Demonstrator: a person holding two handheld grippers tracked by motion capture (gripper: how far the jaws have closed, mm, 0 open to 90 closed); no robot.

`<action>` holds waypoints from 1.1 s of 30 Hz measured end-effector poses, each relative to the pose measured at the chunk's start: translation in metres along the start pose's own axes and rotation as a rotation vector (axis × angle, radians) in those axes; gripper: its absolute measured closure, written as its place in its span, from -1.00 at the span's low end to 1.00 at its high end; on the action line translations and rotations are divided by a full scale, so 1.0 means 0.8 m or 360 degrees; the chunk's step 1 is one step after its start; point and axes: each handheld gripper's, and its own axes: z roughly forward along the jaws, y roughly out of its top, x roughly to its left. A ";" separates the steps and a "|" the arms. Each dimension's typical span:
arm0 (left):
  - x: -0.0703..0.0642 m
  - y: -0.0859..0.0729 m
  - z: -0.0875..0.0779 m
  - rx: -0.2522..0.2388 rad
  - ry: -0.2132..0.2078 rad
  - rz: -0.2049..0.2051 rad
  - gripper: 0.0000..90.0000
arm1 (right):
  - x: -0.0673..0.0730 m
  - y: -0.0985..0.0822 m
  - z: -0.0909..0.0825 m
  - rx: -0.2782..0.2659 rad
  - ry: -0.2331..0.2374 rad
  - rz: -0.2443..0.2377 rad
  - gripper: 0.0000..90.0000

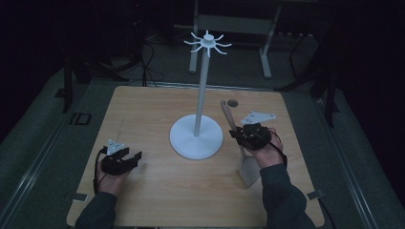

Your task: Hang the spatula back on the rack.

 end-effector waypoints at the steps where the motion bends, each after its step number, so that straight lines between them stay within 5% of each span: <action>1: 0.000 0.000 0.000 0.0002 0.0000 -0.0001 -0.05 | 0.001 0.001 -0.002 -0.0011 0.0002 0.0007 0.68; 19: 0.000 0.000 0.000 0.0004 -0.0003 -0.0006 -0.05 | 0.008 0.015 -0.019 -0.0248 -0.0016 -0.0003 0.68; 33: 0.000 0.000 0.000 0.0007 -0.0004 -0.0004 -0.05 | 0.008 0.023 -0.025 -0.0344 -0.0013 0.0033 0.68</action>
